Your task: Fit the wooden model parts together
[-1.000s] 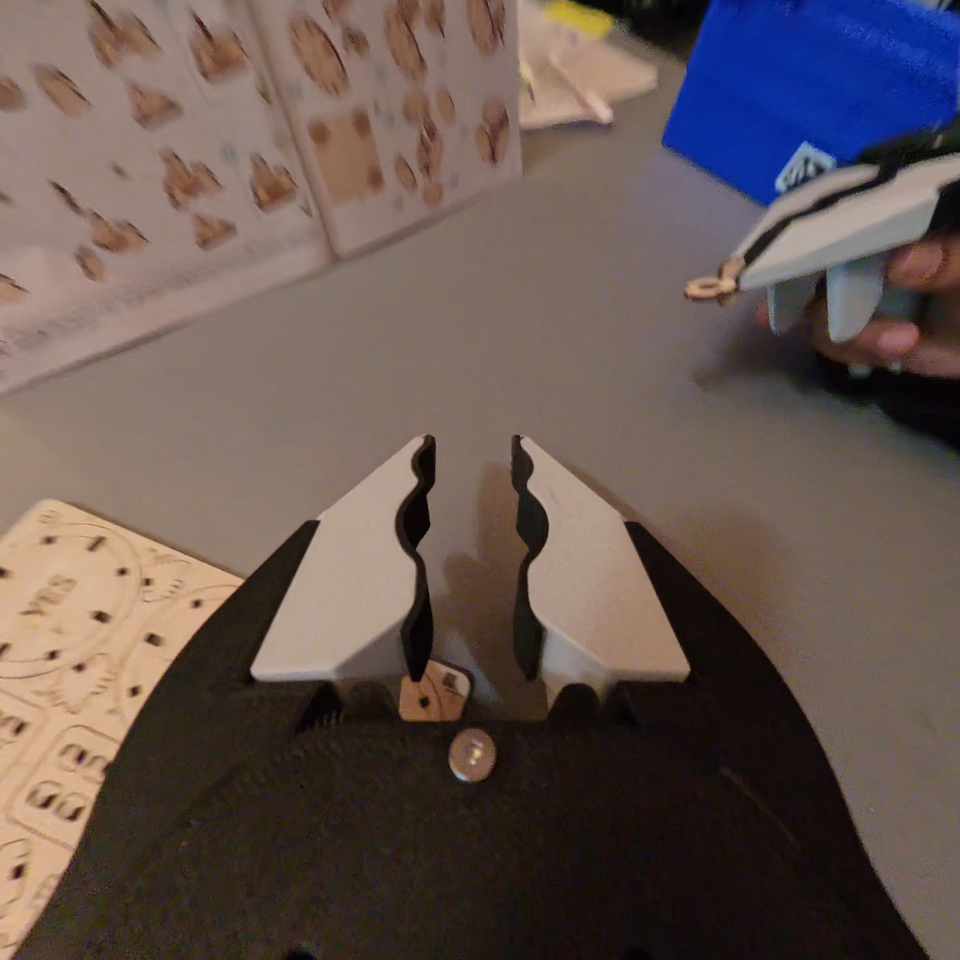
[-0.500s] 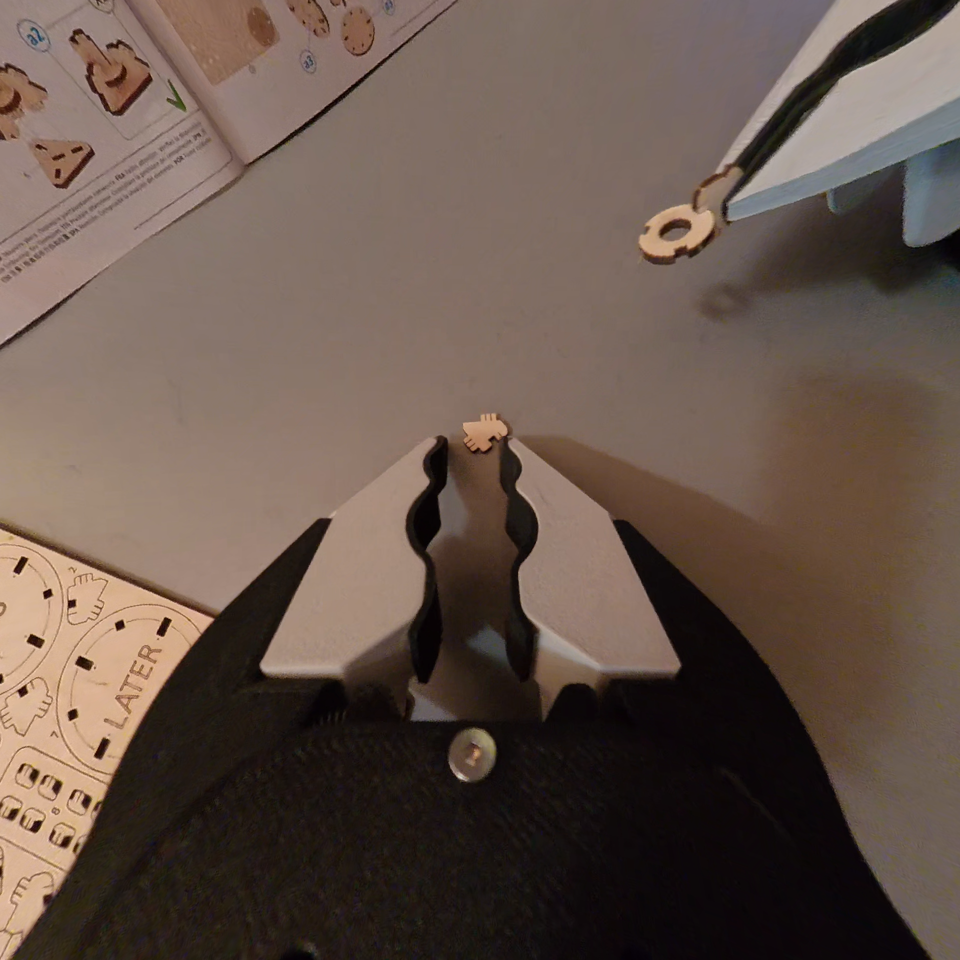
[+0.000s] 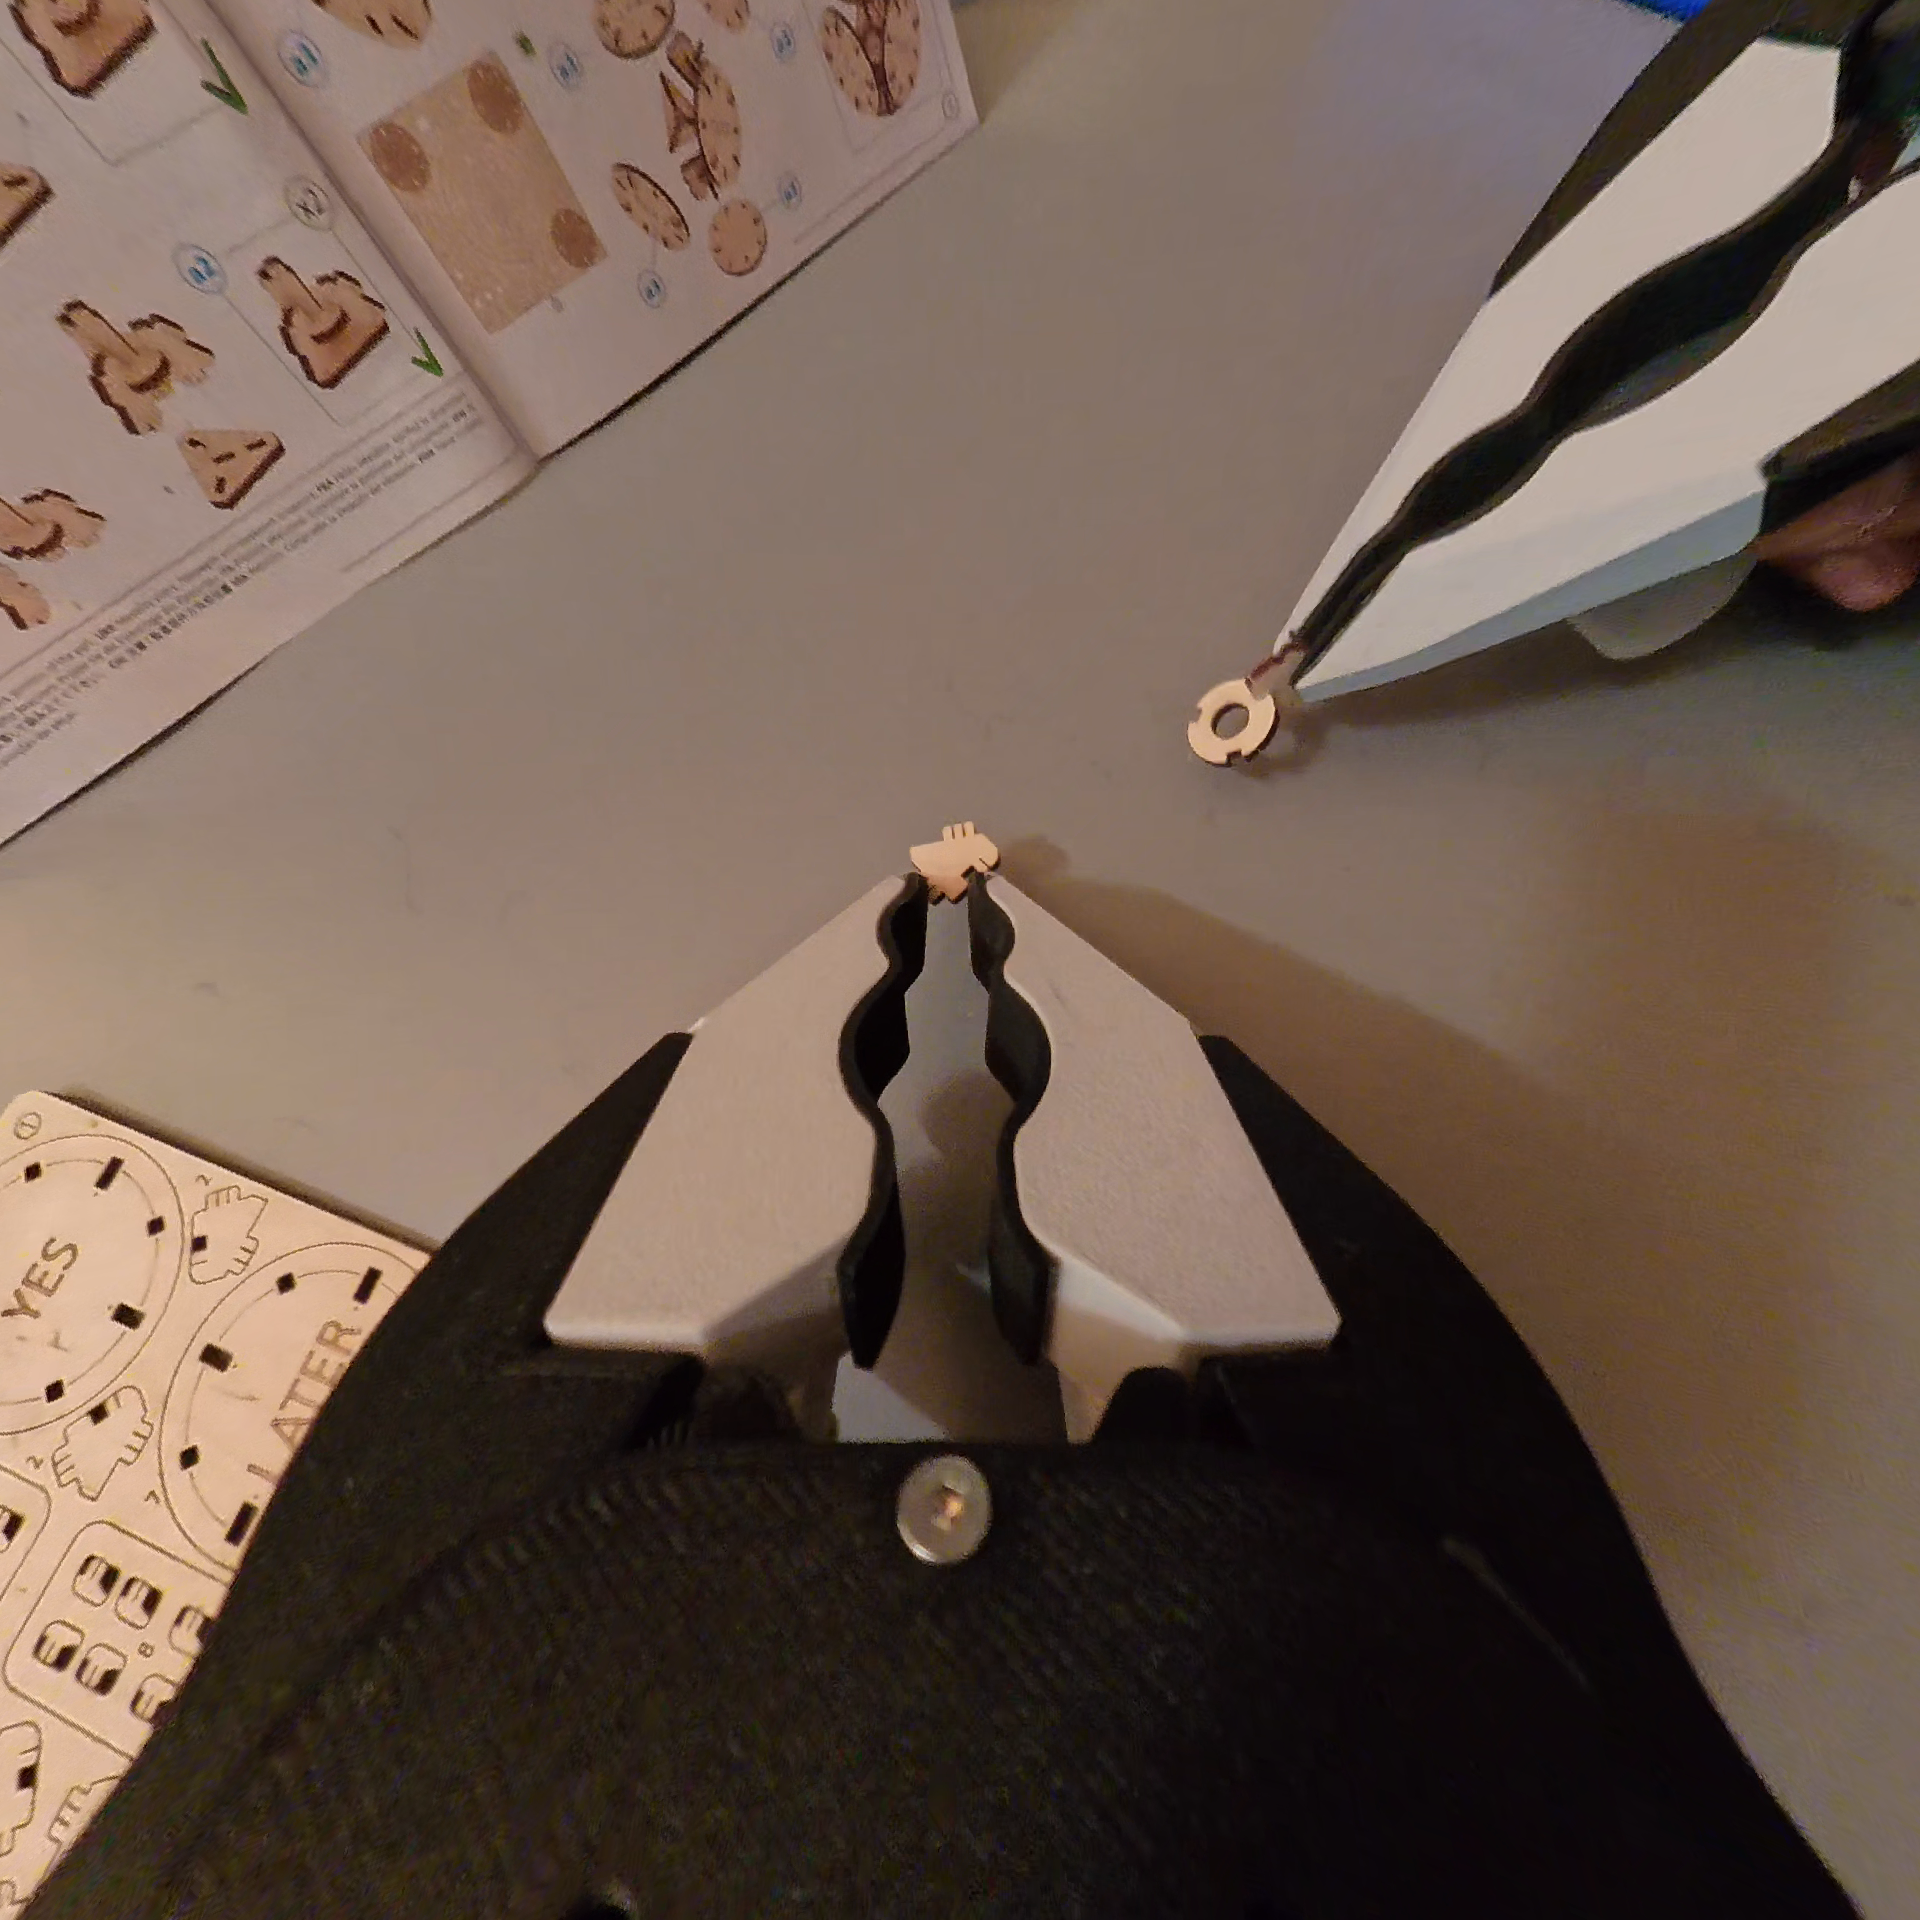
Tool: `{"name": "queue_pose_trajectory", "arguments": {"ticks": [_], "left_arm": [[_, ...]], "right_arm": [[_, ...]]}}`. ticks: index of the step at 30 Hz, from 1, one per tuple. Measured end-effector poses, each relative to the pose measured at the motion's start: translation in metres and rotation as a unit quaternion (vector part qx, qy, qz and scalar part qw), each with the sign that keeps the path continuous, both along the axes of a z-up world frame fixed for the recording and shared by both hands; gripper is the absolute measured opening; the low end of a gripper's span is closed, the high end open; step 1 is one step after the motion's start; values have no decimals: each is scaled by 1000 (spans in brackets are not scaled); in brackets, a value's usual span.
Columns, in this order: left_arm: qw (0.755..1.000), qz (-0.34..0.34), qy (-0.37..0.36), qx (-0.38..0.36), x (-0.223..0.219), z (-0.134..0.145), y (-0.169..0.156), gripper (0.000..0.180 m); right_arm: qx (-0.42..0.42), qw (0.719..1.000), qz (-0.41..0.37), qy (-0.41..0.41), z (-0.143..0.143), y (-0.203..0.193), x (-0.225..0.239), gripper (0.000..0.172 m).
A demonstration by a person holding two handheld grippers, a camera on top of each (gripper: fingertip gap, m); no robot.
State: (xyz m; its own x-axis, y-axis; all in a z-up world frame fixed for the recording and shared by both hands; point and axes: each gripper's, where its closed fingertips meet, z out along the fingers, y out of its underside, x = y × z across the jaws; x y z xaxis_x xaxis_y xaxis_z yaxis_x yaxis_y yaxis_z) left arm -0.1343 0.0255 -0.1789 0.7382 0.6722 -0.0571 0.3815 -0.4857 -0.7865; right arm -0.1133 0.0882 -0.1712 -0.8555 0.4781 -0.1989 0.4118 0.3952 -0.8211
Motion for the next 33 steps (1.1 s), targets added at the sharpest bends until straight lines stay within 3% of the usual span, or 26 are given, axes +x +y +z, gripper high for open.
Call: {"name": "queue_pose_trajectory", "arguments": {"ticks": [10, 15, 20, 25, 33], "left_arm": [[1000, 4, 8, 18, -3, 5, -3, 6], [999, 3, 7, 44, -3, 11, -1, 6], [996, -12, 23, 81, 0, 24, 6, 6], [986, -72, 110, 106, 15, 52, 25, 6], [971, -132, 160, 119, 40, 68, 52, 6]], "right_arm": [[30, 999, -3, -33, -14, 5, 1, 1], [26, 999, 2, -38, -13, 4, 2, 12], [-66, 997, -9, -27, 18, 5, -6, 25], [-179, 983, 3, -33, 54, 0, 0, 23], [-282, 944, 45, -164, 63, -11, 16, 23]]}}
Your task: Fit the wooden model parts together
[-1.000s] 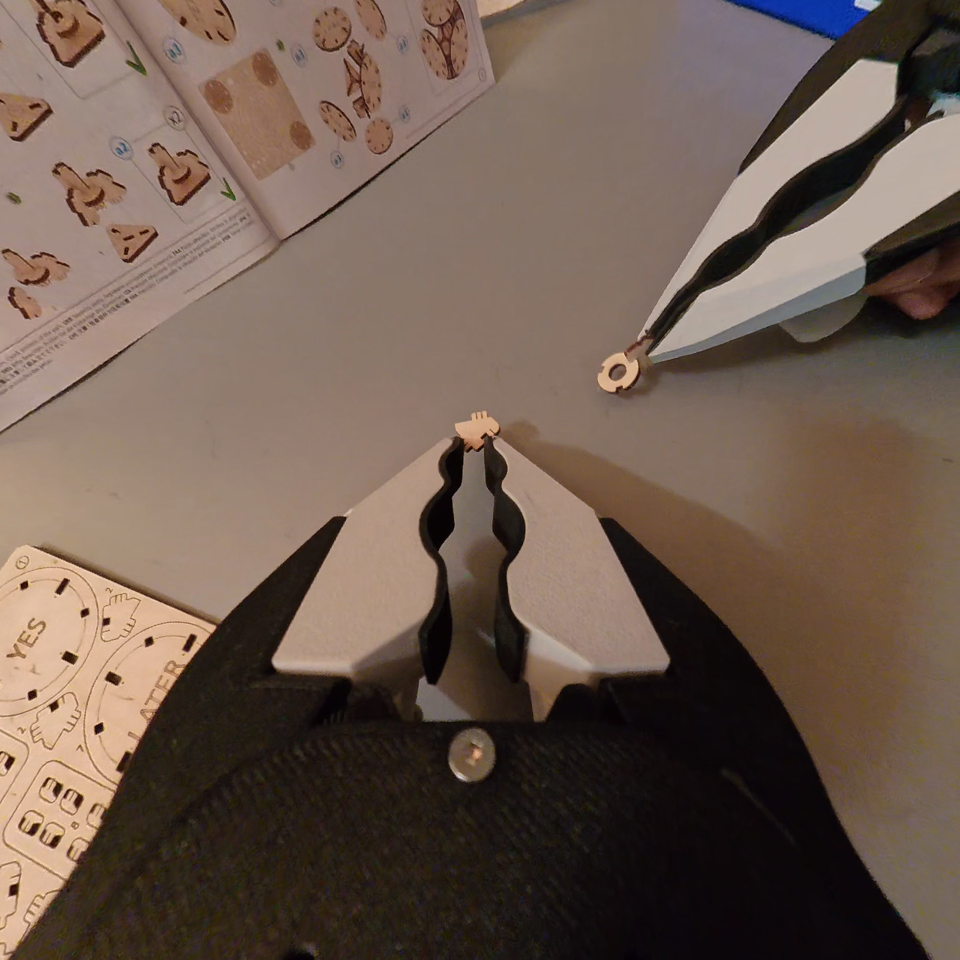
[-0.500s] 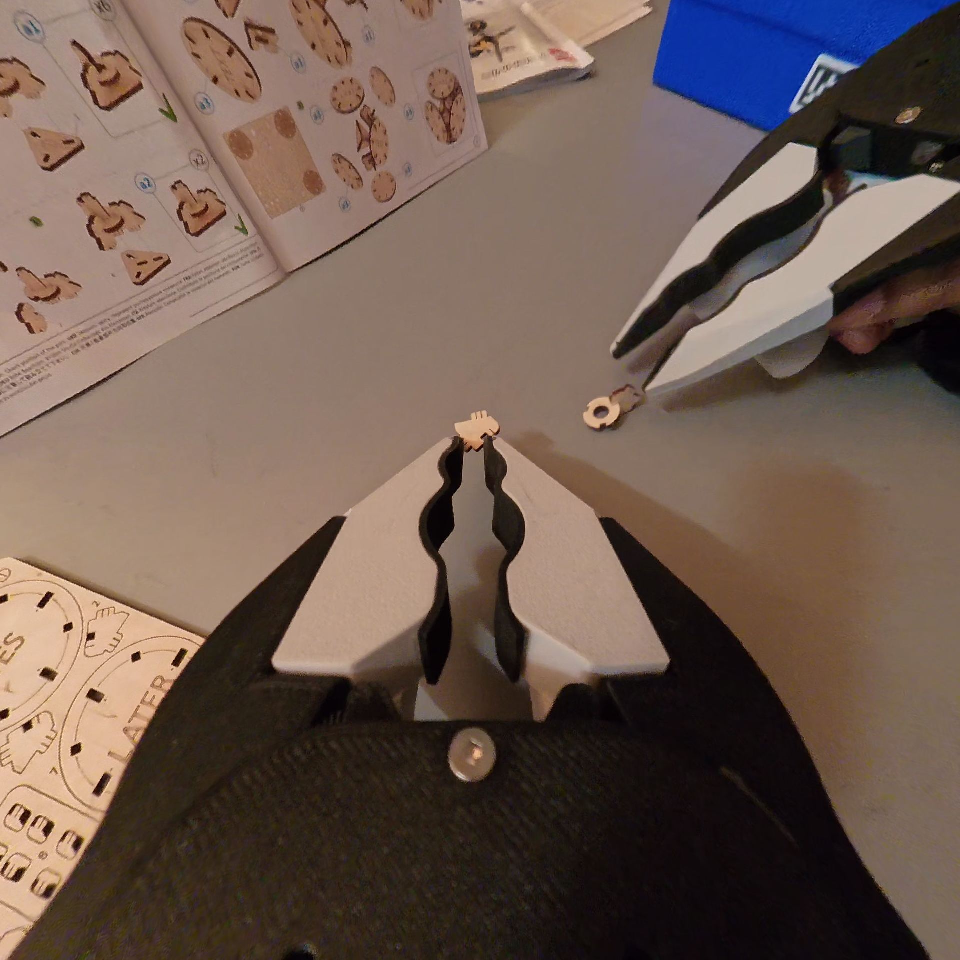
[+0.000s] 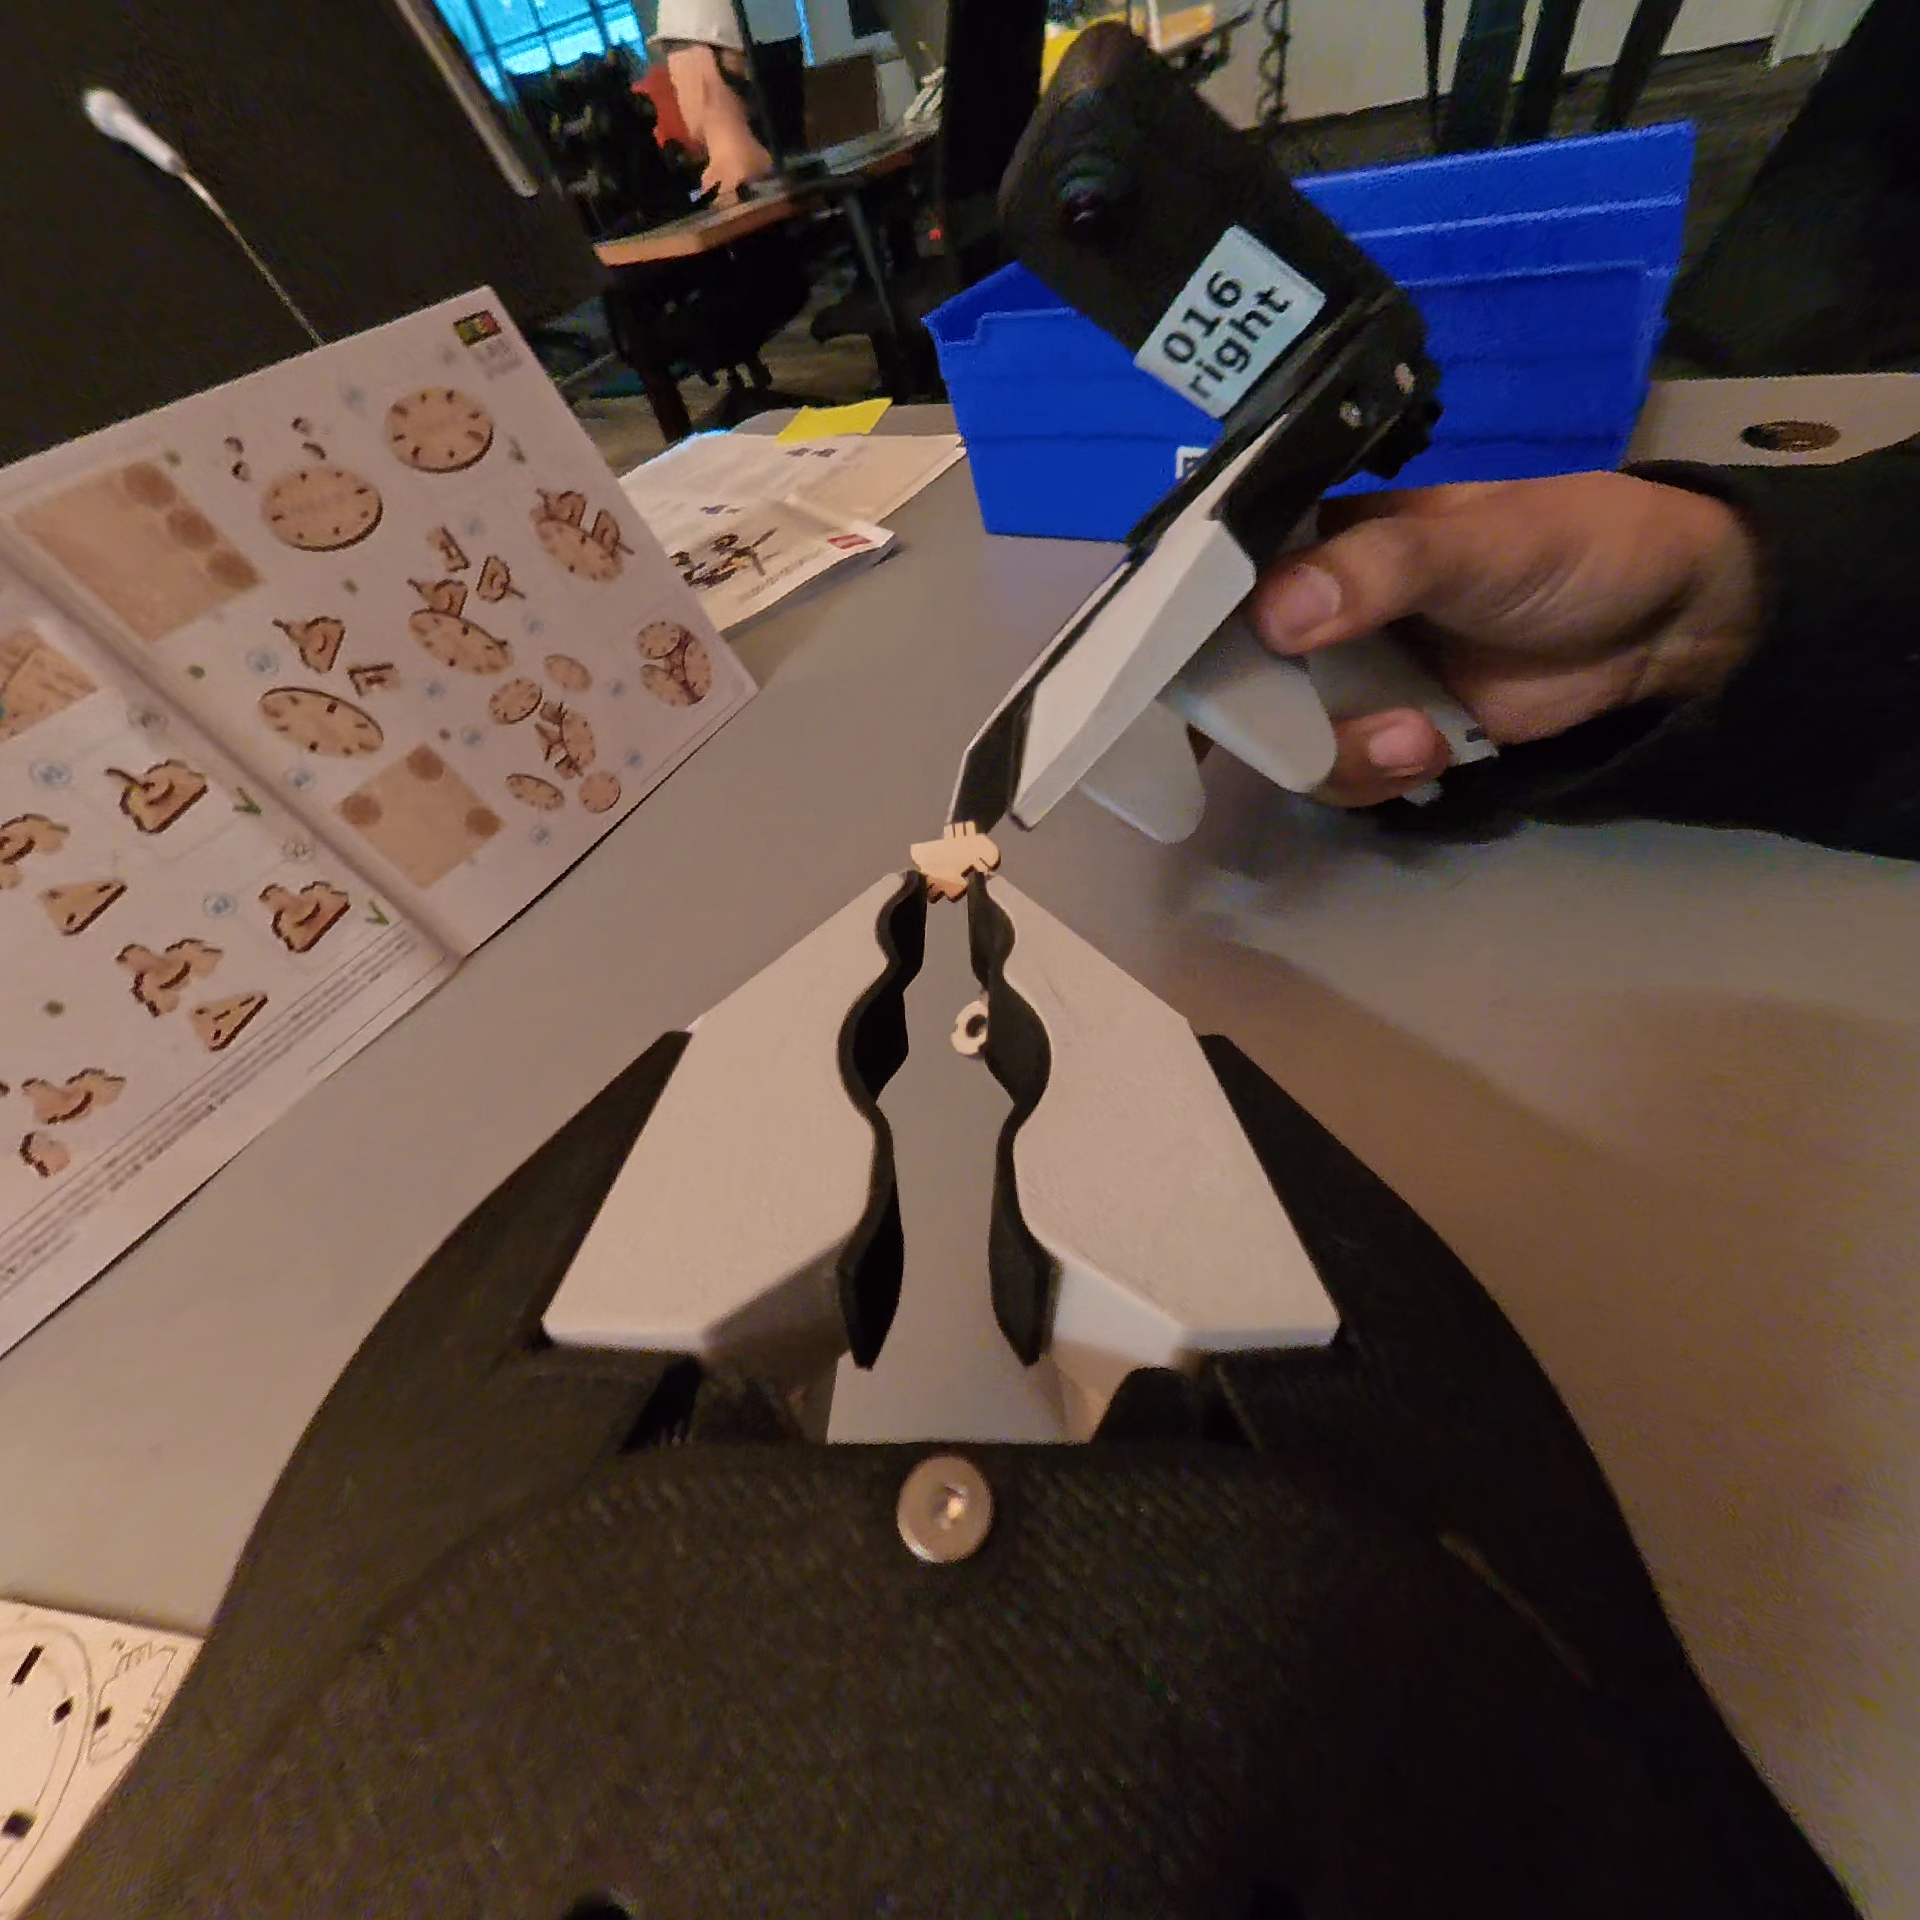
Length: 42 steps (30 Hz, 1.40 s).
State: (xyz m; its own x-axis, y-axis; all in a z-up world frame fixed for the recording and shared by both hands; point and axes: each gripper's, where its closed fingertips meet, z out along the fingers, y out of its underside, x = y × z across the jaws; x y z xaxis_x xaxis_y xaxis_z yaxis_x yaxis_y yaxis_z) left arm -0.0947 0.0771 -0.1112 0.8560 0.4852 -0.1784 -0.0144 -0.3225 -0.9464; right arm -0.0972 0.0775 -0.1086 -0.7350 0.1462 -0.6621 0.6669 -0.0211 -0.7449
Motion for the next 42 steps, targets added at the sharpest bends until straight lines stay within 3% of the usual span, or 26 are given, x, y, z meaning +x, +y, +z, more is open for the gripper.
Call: {"name": "queue_pose_trajectory", "arguments": {"ticks": [5, 11, 15, 18, 24, 29, 36, 39, 42], "left_arm": [[1000, -6, 7, -5, 4, -1, 5, 6], [998, -33, -33, 32, 9, 2, 3, 18], [993, -61, -77, 65, 12, 5, 0, 23], [991, -75, -106, 12, 17, -17, 1, 25], [986, -112, -125, -19, 31, -30, 7, 6], [980, -128, -147, -27, 35, -34, 4, 2], [978, -51, -192, 58, 6, -17, -9, 1], [960, -35, -242, 135, -5, -4, -16, 1], [953, -22, -260, 157, -10, -3, -21, 1]], "right_arm": [[-2, 1000, 22, -10, -1, -2, 6, 3], [18, 1000, 24, 7, -1, 4, 5, 0], [100, 992, 37, 67, -14, 4, 9, 0], [175, 974, 56, 131, -28, 2, 16, 1], [203, 958, 102, 174, -34, -2, 32, 1], [221, 947, 107, 205, -37, -3, 34, 1], [193, 947, 19, 257, -17, 7, 6, 13], [224, 942, -4, 249, -30, 17, -10, 20], [259, 939, 5, 228, -52, 17, -13, 26]]}}
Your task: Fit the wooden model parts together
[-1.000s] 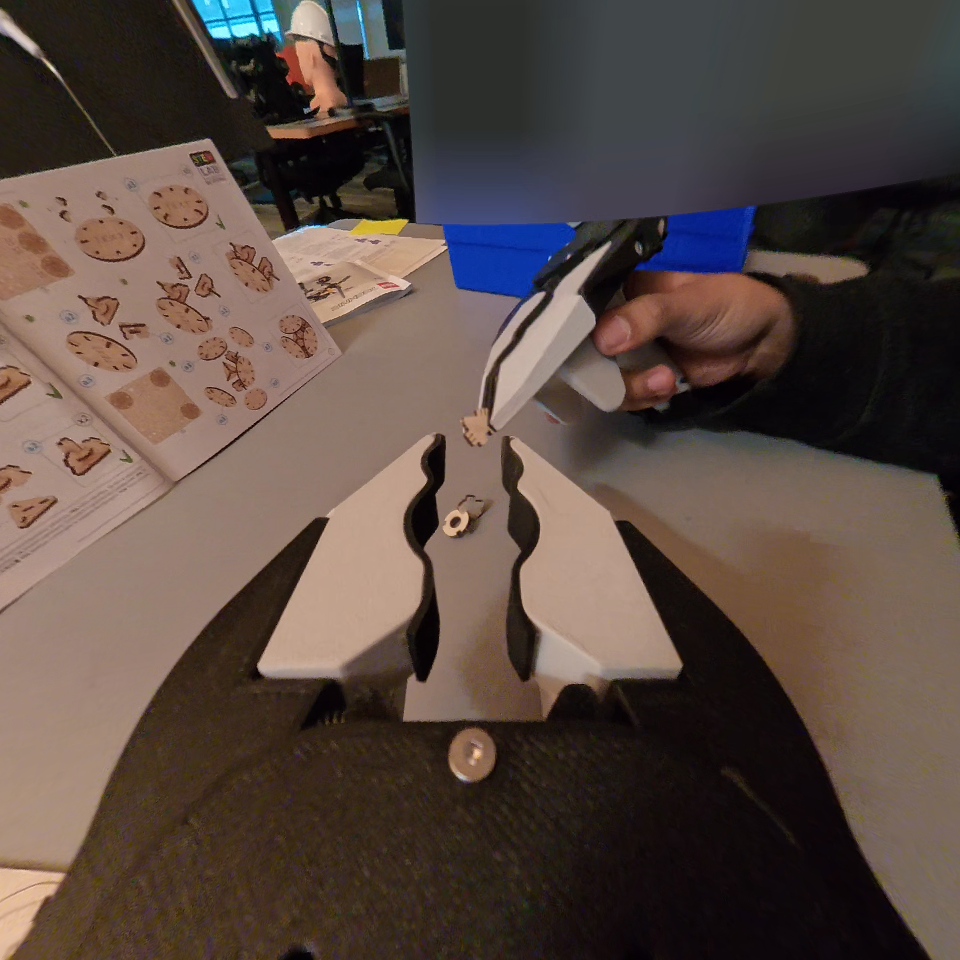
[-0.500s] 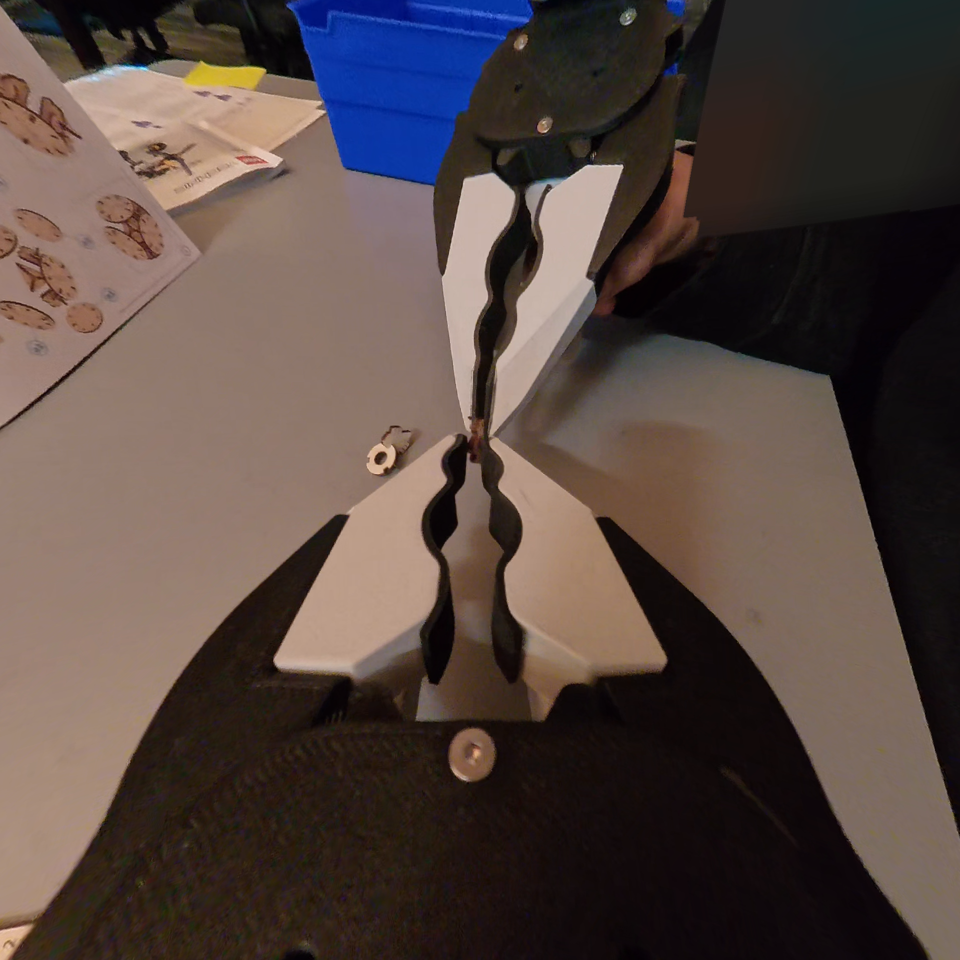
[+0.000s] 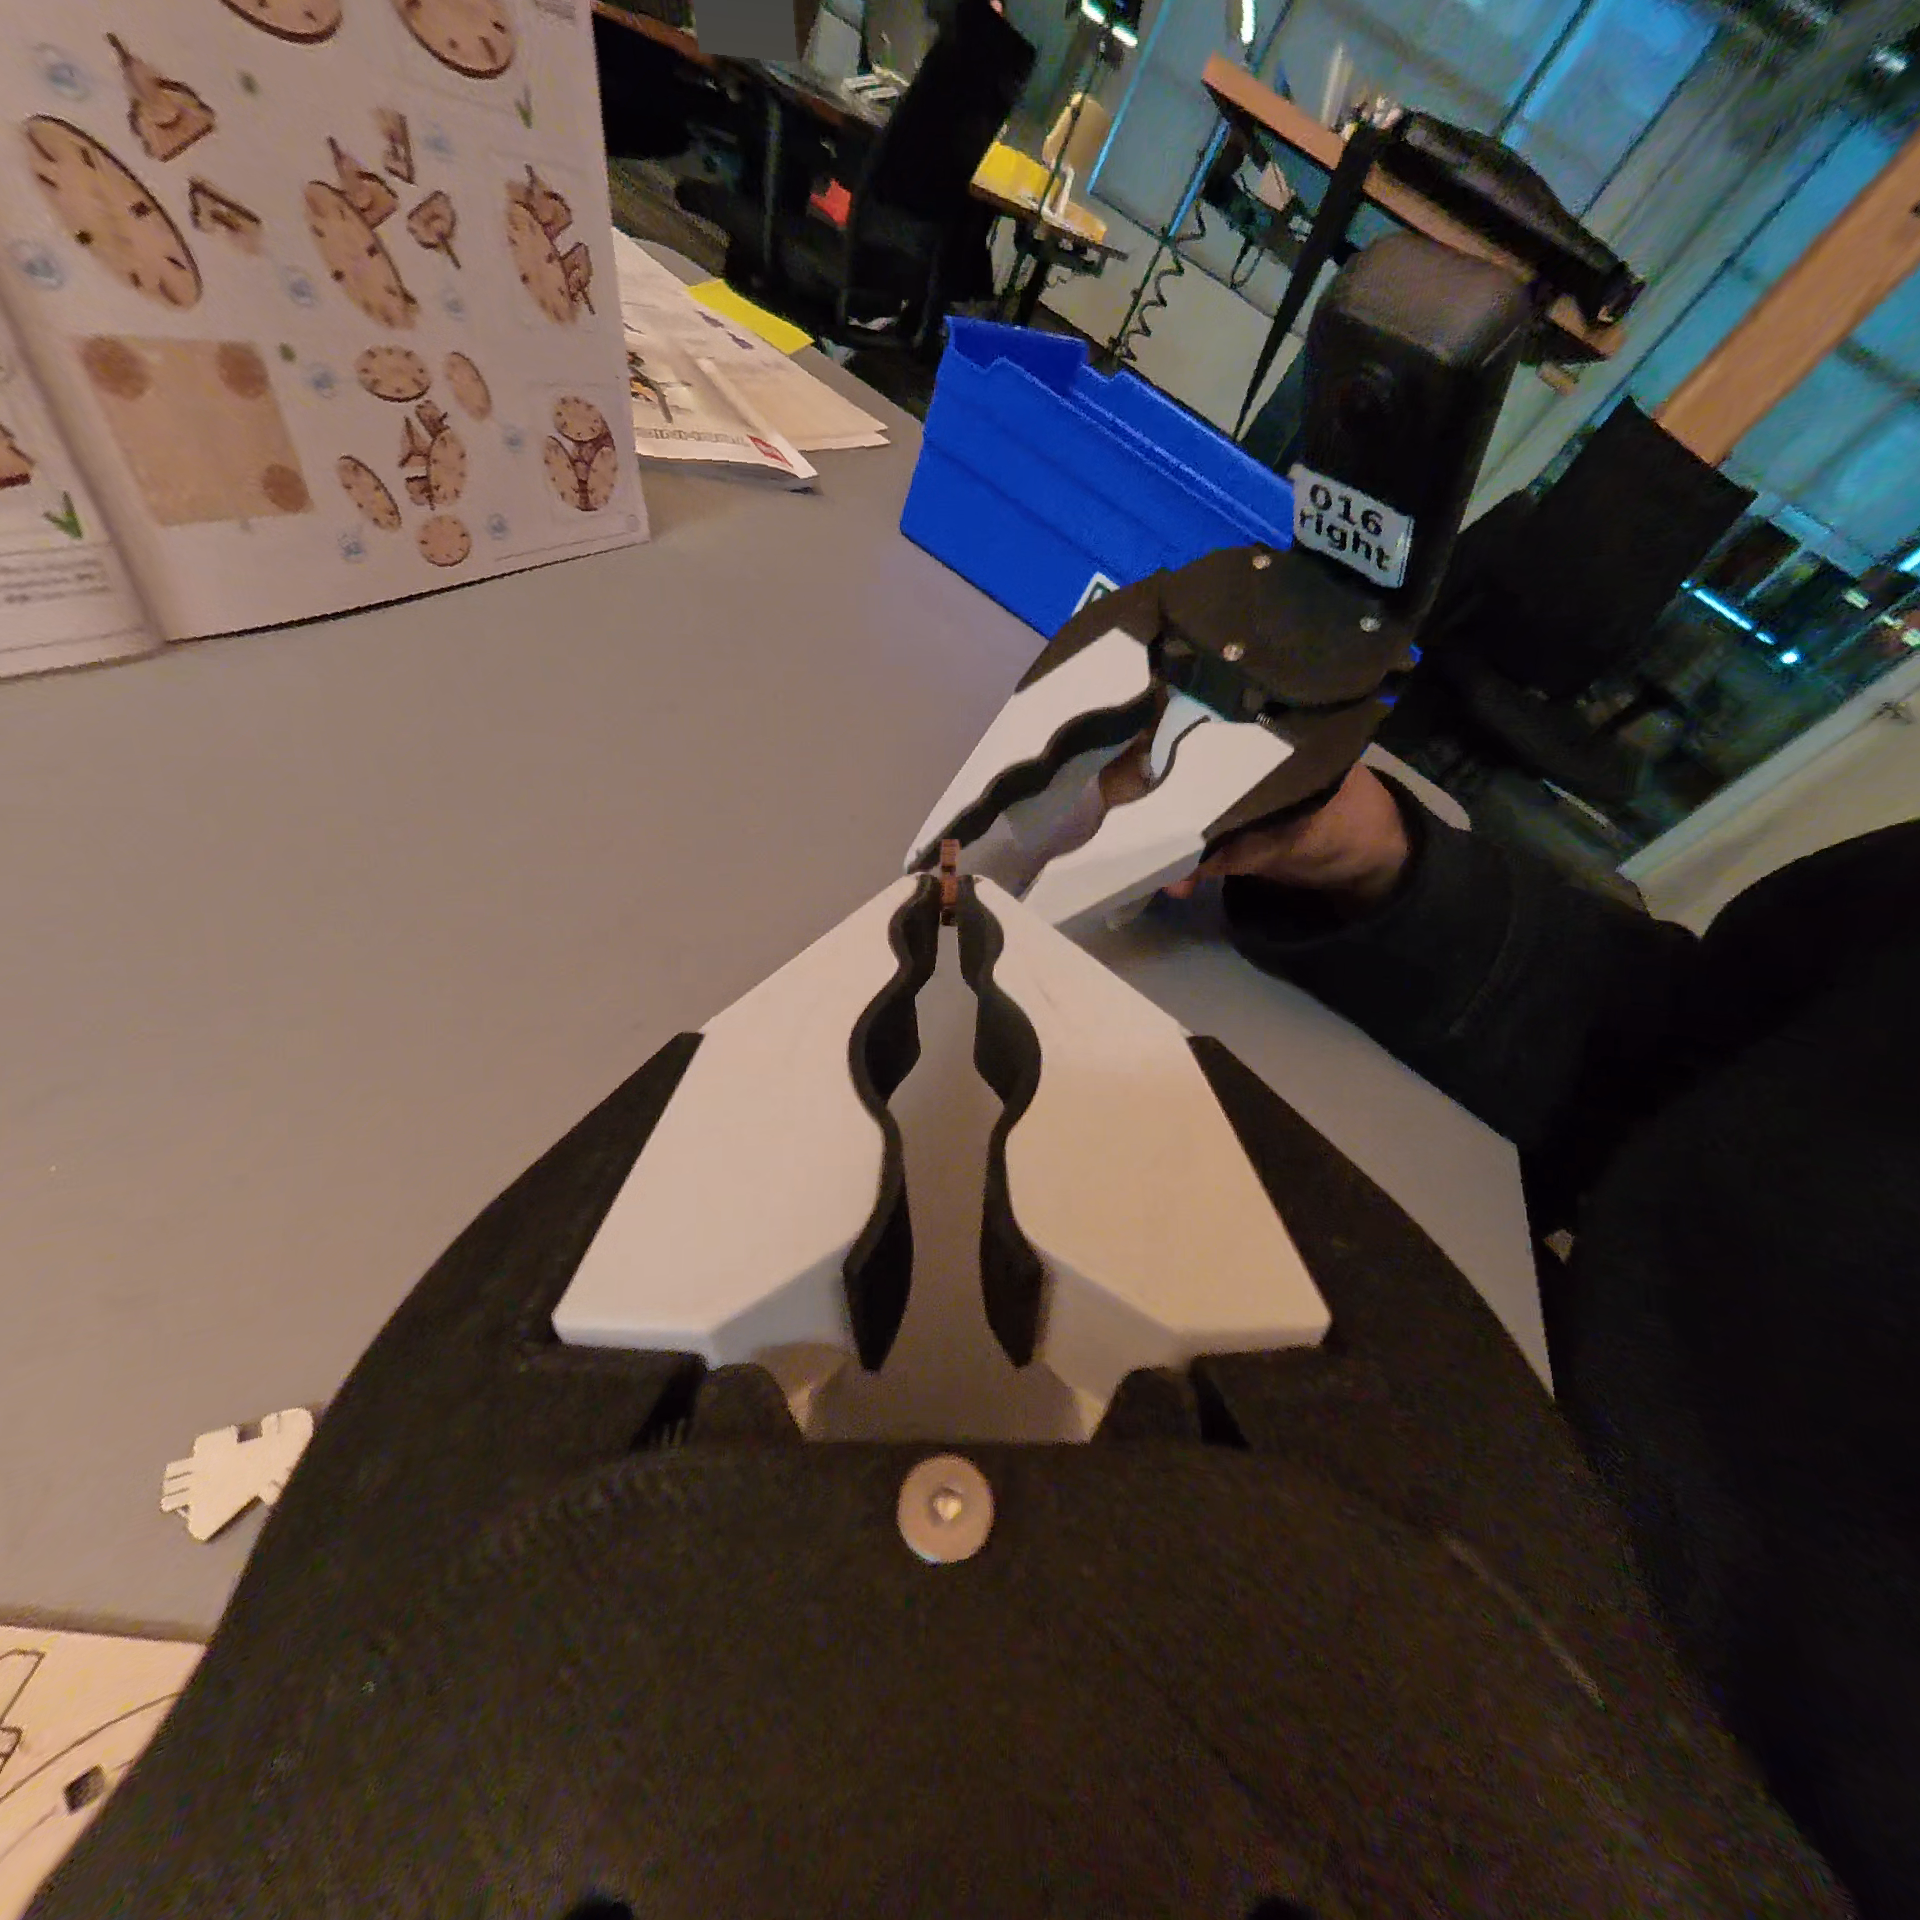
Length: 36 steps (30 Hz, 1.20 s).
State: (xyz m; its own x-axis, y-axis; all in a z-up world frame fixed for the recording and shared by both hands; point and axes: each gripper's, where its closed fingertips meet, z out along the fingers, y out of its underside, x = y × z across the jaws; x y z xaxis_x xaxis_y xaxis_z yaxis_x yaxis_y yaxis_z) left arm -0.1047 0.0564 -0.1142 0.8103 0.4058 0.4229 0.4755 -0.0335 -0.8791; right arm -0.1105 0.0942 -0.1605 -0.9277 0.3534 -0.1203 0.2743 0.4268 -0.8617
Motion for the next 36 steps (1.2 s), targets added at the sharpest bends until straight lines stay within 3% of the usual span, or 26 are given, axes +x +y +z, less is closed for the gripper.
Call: {"name": "queue_pose_trajectory", "arguments": {"ticks": [12, 20, 24, 29, 36], "left_arm": [[1000, 6, -5, -5, -1, -4, 2, 1], [1000, 15, -11, -5, -4, -6, 0, 1], [999, 22, -22, 16, -7, -2, -2, 1], [997, 37, 2, 72, -7, 16, -3, 1], [995, 53, 42, 74, -5, 20, 5, 1]], "right_arm": [[101, 995, -1, 5, -32, -6, -3, 28], [111, 993, 8, 29, -32, -12, -3, 14], [31, 999, -11, 25, -8, -17, -4, 15], [-142, 987, -47, -59, 34, -25, -4, 14], [-231, 958, -56, -159, 45, -27, -1, 14]]}}
